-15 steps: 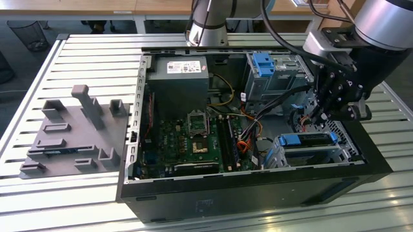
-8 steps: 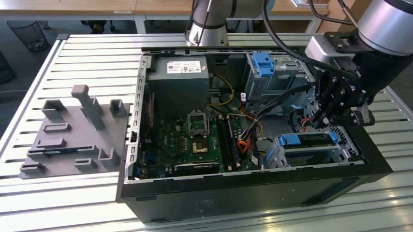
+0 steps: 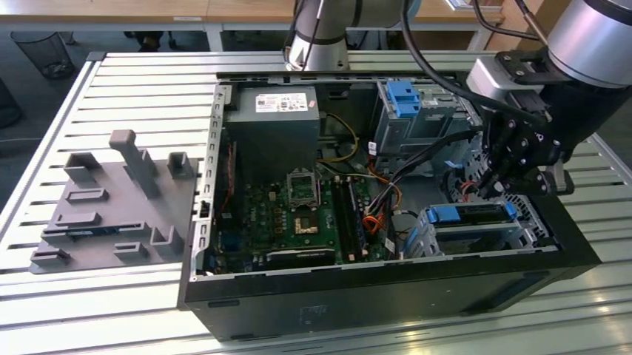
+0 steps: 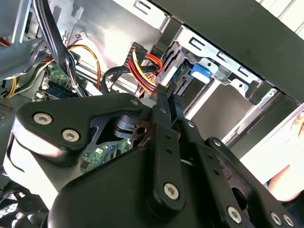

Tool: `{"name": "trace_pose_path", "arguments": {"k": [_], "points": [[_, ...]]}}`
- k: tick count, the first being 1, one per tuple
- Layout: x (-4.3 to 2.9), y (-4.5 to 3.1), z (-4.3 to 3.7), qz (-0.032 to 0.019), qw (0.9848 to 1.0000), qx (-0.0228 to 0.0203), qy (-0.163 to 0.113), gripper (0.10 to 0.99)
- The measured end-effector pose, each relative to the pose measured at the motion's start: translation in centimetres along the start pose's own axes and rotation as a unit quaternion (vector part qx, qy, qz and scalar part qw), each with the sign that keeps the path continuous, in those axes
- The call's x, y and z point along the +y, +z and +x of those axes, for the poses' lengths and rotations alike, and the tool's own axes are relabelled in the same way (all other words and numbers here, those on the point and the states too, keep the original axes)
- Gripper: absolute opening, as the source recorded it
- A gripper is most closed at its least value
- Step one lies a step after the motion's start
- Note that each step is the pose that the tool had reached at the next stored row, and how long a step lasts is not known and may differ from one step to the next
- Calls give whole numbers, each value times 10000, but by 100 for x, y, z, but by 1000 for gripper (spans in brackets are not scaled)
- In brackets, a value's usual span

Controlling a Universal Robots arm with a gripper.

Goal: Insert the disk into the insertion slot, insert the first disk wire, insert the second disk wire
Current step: 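Insert the first disk wire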

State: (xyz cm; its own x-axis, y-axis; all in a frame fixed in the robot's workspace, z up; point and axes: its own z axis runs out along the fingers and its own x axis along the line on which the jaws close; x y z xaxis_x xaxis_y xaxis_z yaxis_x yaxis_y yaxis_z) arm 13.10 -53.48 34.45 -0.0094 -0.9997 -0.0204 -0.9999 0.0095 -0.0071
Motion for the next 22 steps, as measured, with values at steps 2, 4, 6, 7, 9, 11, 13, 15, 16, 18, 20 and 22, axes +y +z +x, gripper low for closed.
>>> {"name": "trace_pose_path", "arguments": {"k": [2, 4, 6, 7, 9, 11, 13, 15, 16, 18, 20, 22], "points": [[0, 3, 22, 0, 10000, 0, 0, 169], [0, 6, 41, 2, 10000, 1, 0, 169], [-1, 10, 58, 5, 10000, 0, 0, 169], [0, 12, 65, 7, 10000, 1, 0, 169], [0, 17, 67, 14, 10000, 0, 0, 169], [1, 21, 68, 51, 10000, 0, 0, 169], [7, 29, 69, 100, 9999, -1, -2, 169], [12, 41, 70, 118, 9999, -1, -3, 169], [14, 50, 70, 122, 9999, -1, -3, 169], [22, 68, 71, 129, 9999, -1, -2, 169], [31, 81, 72, 133, 9999, -1, -3, 169], [32, 88, 75, 134, 9999, -1, -4, 169]]}}
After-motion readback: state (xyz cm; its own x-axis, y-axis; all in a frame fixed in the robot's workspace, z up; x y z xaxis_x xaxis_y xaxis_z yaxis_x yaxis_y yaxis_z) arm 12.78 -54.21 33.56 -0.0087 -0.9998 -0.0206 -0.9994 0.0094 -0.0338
